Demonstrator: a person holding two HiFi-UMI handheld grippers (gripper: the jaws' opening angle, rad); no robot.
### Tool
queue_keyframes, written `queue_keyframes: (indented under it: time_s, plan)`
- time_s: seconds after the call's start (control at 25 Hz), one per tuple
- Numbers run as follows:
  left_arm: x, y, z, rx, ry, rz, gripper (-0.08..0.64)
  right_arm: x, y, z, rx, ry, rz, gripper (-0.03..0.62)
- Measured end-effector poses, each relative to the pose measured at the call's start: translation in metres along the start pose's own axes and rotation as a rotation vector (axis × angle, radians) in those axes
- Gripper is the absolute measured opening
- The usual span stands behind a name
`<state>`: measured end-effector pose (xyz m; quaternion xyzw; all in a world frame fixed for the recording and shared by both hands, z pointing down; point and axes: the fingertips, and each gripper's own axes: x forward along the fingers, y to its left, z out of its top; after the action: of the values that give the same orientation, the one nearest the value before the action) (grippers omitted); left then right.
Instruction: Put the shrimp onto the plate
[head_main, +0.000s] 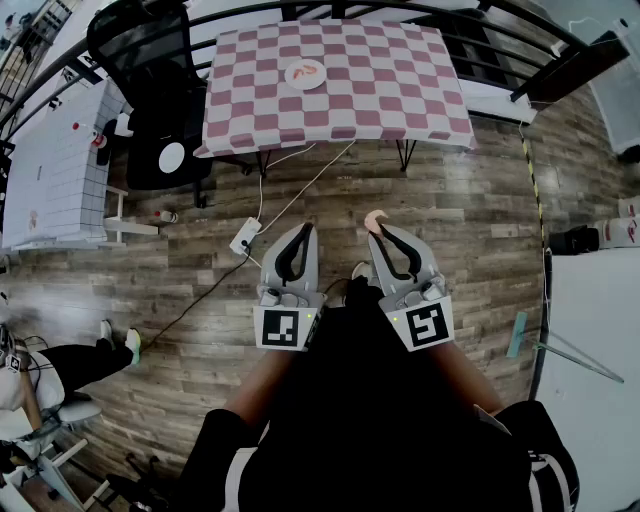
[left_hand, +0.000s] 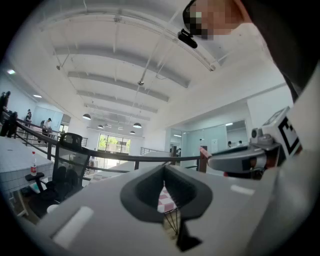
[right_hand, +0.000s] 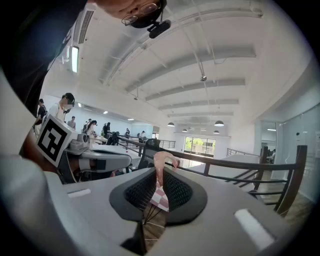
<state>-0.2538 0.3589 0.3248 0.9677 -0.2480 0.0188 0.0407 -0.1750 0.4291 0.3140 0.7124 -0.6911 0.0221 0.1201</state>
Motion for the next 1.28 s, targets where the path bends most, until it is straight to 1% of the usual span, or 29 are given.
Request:
queue_keyframes:
  time_s: [0.16,0.36,0.56,0.72,0.8,0.88,1.0,1.12,1.2,1.28]
  plan:
    - [0.009,-0.011,0.011,0.015,-0.04,-0.002,0.009,0.002,-0.012,-0.001,0.05,-0.028,0.01,0.041]
    - [0.023,-0.022,0.013,0.019,-0.017,0.005,0.009,0.006,-0.03,-0.002,0.124,-0.048,0.014,0.046]
    - [0.04,-0.041,0.011,0.044,-0.026,0.009,0.009,0.004,-0.047,-0.016,0.102,-0.055,0.035,0.046]
    - [0.059,-0.064,0.011,0.044,-0.033,-0.04,0.009,0.001,-0.07,-0.015,0.098,-0.072,0.03,0.046]
    - [0.068,-0.073,0.01,0.047,-0.037,-0.045,0.009,-0.001,-0.083,-0.018,0.093,-0.08,0.027,0.046]
    - [0.075,-0.077,0.007,0.056,-0.038,-0.013,0.009,-0.003,-0.096,-0.023,0.089,-0.08,0.03,0.046]
    - [0.082,-0.077,0.007,0.066,-0.058,0.048,0.009,-0.002,-0.108,-0.036,0.081,-0.054,0.066,0.046]
    - [0.083,-0.082,0.005,0.079,-0.071,0.075,0.009,0.001,-0.116,-0.046,0.09,-0.047,0.094,0.046]
    - [0.082,-0.084,-0.001,0.082,-0.044,0.09,0.009,0.001,-0.116,-0.049,0.09,-0.047,0.112,0.046]
    - [0.081,-0.082,-0.01,0.077,0.01,0.112,0.009,0.002,-0.113,-0.052,0.085,-0.047,0.138,0.046]
